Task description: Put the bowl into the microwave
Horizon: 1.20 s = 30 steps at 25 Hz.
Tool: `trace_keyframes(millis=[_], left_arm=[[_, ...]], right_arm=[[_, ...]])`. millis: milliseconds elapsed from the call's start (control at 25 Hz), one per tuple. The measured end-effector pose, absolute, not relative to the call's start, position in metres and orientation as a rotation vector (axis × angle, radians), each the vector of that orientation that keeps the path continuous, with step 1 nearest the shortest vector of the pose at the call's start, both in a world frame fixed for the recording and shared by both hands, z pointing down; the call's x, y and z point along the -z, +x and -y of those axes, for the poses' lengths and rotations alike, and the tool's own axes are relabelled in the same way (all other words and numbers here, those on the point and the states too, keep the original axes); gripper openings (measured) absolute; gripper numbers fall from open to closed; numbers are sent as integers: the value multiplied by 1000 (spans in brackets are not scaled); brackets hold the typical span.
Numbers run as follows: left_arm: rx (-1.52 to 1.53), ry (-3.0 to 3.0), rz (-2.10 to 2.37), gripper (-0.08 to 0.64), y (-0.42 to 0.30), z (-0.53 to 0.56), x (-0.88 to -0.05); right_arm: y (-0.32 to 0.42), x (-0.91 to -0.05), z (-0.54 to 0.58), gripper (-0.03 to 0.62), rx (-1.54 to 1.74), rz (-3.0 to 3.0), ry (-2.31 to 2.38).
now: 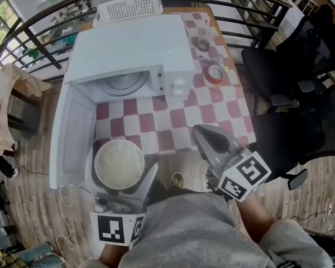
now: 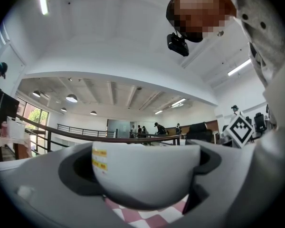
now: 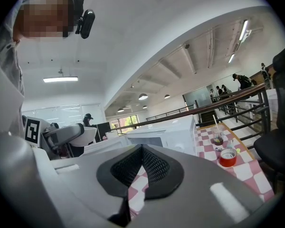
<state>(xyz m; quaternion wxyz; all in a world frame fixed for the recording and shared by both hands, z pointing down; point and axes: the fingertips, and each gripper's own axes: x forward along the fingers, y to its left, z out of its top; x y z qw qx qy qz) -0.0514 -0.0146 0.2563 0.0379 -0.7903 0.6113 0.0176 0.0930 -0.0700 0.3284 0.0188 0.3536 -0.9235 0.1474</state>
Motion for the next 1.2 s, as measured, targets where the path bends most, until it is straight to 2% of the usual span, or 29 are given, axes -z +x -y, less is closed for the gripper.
trace_keyframes(millis=[1200], left_arm=[[-15, -2389, -1888, 541, -43, 4, -250]], right_arm=[[96, -329, 65, 0, -471, 2905, 1060]])
